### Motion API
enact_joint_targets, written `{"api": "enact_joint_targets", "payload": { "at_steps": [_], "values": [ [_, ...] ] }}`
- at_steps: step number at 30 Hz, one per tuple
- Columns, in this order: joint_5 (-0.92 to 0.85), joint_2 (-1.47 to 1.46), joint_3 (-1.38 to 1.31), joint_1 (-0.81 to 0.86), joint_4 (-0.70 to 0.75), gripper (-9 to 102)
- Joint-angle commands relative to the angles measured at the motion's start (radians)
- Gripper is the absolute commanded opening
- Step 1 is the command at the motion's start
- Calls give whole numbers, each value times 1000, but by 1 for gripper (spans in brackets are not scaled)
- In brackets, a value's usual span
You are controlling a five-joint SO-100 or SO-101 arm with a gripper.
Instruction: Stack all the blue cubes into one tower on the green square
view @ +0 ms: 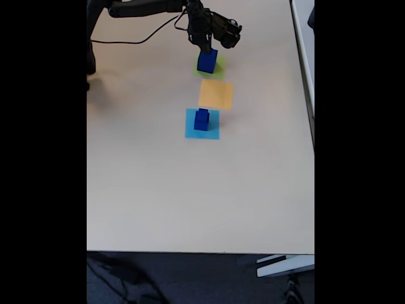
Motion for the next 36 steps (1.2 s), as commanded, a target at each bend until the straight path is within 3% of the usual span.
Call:
{"api": "enact_joint_targets", "payload": {
  "at_steps": [1,36],
  "values": [
    [11,23,-17,-12,-20,0],
    [-31,37,25,11,-20,6]
  ]
}}
